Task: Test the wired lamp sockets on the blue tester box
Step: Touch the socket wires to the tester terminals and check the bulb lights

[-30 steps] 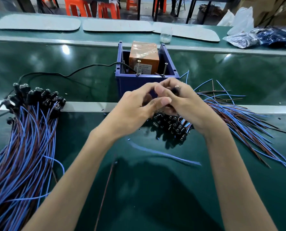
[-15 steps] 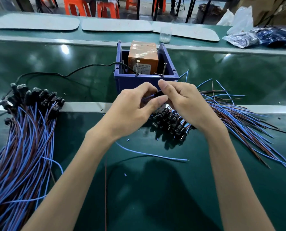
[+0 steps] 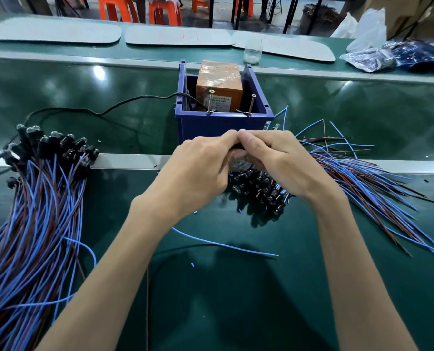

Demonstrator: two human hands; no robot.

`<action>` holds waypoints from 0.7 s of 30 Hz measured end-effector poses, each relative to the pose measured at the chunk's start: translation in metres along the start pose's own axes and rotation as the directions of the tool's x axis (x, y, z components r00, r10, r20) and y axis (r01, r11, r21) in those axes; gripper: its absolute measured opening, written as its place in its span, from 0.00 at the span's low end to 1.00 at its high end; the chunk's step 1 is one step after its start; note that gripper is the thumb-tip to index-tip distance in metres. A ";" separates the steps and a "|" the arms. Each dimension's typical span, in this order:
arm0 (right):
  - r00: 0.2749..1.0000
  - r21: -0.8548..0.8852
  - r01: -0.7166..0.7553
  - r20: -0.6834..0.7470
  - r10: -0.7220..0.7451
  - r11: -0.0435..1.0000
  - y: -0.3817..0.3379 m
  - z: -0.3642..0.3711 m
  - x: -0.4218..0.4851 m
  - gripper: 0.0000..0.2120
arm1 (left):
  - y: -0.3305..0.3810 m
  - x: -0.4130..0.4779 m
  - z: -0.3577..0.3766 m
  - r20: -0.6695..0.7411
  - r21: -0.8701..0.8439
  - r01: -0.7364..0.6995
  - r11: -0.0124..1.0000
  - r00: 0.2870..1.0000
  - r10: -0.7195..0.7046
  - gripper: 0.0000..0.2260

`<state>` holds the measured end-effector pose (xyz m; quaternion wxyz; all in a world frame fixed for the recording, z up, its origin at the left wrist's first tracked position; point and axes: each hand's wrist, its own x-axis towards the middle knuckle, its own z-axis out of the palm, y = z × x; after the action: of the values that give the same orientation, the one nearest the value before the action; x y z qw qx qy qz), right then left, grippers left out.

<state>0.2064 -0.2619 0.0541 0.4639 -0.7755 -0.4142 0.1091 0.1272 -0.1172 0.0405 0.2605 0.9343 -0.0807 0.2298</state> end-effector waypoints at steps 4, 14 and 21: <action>1.000 -0.069 0.019 -0.023 -0.020 0.997 -0.002 -0.001 0.000 0.18 | -0.002 -0.001 -0.003 -0.028 0.068 -0.041 0.997 0.999 0.043 0.05; 0.996 0.017 0.081 -0.037 -0.080 0.997 -0.004 0.005 0.000 0.22 | -0.003 0.000 -0.012 0.077 -0.208 0.051 0.977 0.996 -0.035 0.11; 0.991 -0.198 0.031 -0.119 -0.056 0.980 -0.004 -0.005 -0.001 0.13 | 0.025 -0.003 0.003 -0.139 0.302 0.138 0.943 0.985 -0.099 0.03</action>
<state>0.2065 -0.2649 0.0602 0.4125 -0.8133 -0.4103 0.0094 0.1192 -0.1404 0.0482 0.1281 0.9510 0.0289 0.2800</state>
